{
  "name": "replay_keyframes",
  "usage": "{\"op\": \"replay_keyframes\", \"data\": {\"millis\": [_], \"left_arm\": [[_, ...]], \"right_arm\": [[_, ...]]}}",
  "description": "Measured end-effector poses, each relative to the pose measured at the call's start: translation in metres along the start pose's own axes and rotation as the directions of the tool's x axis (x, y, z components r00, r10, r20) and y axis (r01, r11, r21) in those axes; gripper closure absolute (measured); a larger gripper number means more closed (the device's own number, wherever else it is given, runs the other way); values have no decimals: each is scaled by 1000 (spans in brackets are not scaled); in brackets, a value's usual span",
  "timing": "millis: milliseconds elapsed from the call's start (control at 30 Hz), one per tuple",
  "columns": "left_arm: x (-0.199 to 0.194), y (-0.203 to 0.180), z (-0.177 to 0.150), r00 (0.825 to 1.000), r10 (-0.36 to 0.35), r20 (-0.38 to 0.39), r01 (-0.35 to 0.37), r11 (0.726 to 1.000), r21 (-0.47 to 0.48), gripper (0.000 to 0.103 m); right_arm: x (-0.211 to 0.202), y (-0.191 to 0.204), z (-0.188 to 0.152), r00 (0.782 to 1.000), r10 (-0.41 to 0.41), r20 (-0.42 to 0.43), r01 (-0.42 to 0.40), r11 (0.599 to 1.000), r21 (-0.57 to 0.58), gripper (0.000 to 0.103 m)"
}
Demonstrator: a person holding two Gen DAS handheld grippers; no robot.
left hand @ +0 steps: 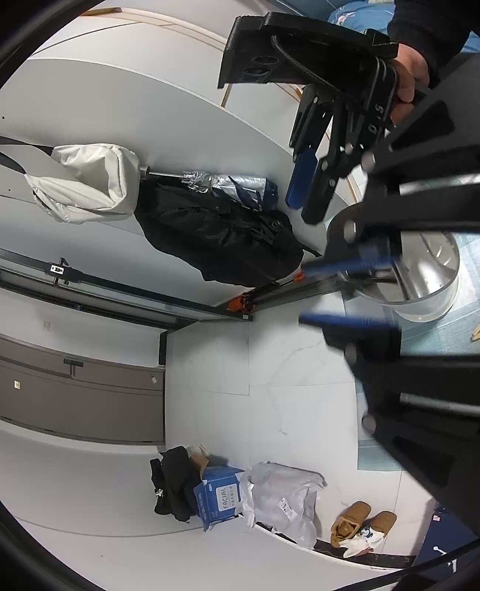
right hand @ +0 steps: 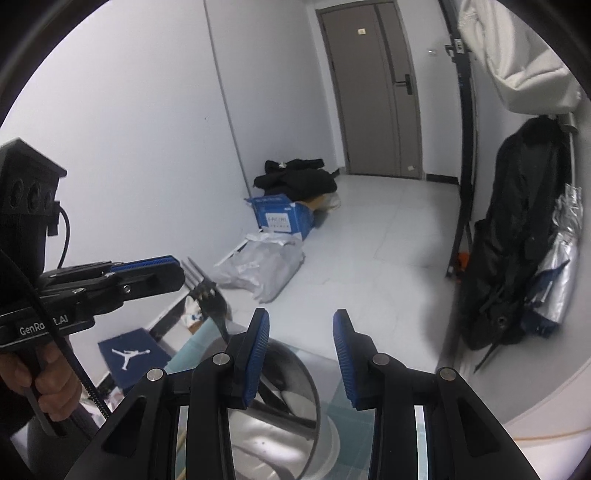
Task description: Organize utensils
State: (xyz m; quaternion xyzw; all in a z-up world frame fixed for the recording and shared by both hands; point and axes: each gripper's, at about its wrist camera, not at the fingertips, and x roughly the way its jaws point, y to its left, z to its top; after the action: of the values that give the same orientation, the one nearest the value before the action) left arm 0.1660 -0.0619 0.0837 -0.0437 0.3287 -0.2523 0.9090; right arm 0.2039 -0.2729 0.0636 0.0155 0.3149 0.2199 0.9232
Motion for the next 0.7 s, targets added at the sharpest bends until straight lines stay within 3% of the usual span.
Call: {"op": "replay_keyframes", "data": {"millis": [100,267,367,500,700], "left_arm": [[-6,-3,-2,999,45,24,-45,999,8,72],[-6,8,-5,995,102,-12,-103,993,-63,71],[-18,9,-11,983,186,-7,-186,978,-92,49],[-34,6,-23,960,281,4,-278,952,-128,41],[-55,-2,-43,935,353,25,-344,924,-169,31]], "right_arm": [[-15,-3,-5,1000,-2,21,1,999,32,65],[-33,-6,-20,999,-33,10,32,998,63,61],[-47,-2,-26,999,-43,28,41,997,70,61],[-69,10,-35,996,-54,68,49,996,74,50],[-87,29,-52,995,-47,92,40,996,79,40]]}}
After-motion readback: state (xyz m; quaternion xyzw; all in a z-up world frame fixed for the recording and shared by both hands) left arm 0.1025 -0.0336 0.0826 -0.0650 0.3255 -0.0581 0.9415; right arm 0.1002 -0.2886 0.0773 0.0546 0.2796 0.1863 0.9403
